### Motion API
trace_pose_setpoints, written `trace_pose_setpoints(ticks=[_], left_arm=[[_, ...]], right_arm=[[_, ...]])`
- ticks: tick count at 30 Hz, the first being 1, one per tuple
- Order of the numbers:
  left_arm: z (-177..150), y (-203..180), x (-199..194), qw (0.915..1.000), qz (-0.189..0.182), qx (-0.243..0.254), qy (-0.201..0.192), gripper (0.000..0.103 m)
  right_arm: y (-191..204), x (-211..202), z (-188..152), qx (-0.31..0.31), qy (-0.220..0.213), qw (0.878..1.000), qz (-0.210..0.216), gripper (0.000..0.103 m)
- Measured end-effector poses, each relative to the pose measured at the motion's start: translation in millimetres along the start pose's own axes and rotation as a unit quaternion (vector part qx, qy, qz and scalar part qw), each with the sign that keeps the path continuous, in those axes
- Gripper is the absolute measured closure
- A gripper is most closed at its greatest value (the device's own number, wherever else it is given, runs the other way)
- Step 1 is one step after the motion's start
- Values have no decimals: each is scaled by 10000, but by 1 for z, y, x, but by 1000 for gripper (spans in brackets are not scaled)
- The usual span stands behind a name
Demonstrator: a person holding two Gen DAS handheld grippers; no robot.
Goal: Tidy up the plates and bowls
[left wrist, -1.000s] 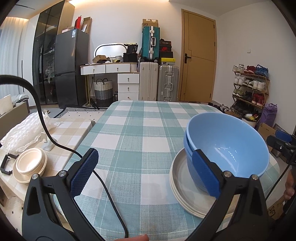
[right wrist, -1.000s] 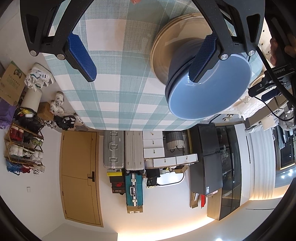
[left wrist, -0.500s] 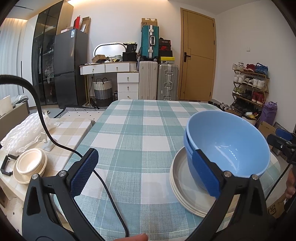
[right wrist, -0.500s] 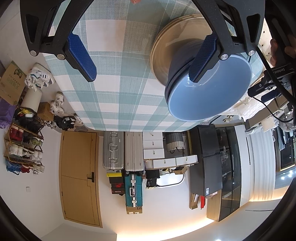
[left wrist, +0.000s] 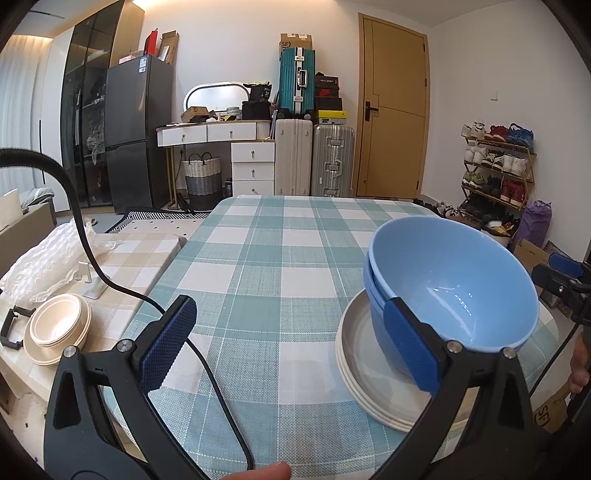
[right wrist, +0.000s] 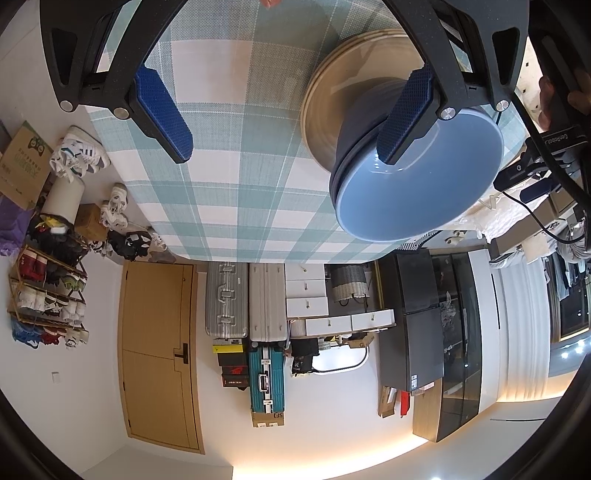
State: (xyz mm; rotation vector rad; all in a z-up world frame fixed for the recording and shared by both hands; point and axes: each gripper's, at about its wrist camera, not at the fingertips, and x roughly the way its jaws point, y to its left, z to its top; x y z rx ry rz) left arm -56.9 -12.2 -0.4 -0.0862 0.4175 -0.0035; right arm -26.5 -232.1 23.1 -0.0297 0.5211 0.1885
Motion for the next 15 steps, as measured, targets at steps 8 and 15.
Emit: trace_pose_setpoints(ticks=[8,15], left_arm=[[1,-2,1,10000,0,28,8,2],[2,0,2,9999,-136,-65,-16,2]], right_arm=[[1,0,0,-14,-3,10000,-2,1],[1,0,0,-19,-4,10000,-5,1]])
